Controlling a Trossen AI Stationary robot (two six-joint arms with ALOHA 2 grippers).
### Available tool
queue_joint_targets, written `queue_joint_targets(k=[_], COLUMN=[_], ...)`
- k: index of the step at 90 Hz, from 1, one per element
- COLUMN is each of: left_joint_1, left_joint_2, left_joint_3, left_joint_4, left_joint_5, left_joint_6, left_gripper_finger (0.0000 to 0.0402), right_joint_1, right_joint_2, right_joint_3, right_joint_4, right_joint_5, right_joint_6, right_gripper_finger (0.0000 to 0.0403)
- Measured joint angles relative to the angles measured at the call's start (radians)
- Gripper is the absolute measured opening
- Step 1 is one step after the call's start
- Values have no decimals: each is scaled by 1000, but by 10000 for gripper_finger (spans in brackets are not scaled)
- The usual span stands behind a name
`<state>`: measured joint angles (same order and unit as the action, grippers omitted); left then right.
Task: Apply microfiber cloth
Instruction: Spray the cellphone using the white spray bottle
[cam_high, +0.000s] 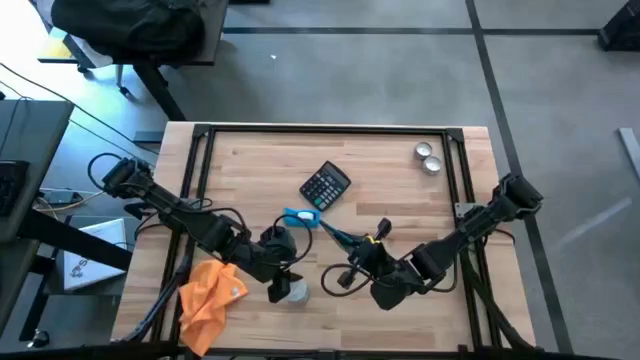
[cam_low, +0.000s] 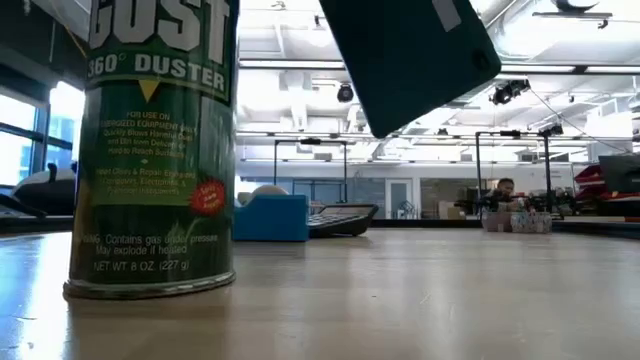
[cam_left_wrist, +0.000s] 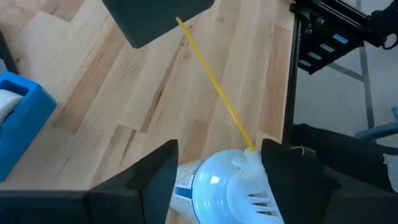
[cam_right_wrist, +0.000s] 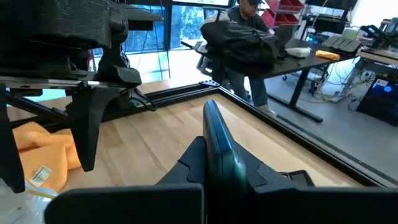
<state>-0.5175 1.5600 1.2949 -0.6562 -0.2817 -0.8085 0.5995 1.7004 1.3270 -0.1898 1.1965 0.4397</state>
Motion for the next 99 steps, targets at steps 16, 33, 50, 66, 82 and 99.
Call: queue_joint_targets(k=[16,33,50,66,82,99], left_joint_1=[0,-5,-10,-10,-10,-20], left_joint_2=[0,-2,2,0,-1,-2], left_joint_3=[-2,39,82,93,94,95], left_joint_4=[34,34,0,5,11,16], left_joint_5=[14,9,-38,-49,-49,53], left_joint_6=[44,122,199,222,222,219], left_gripper_finger=[184,172,171,152,106,27], right_joint_1=[0,0,0,0,0,0], right_joint_2=[0,0,0,0,0,0], right_joint_3=[0,0,0,0,0,0], right_joint_4=[0,0,-1,-1,-1,-3], right_joint_5=[0,0,0,0,0,0], right_joint_6=[-5,-15,-22,-22,-22,-22], right_gripper_finger=[1,1,1,1,1,1])
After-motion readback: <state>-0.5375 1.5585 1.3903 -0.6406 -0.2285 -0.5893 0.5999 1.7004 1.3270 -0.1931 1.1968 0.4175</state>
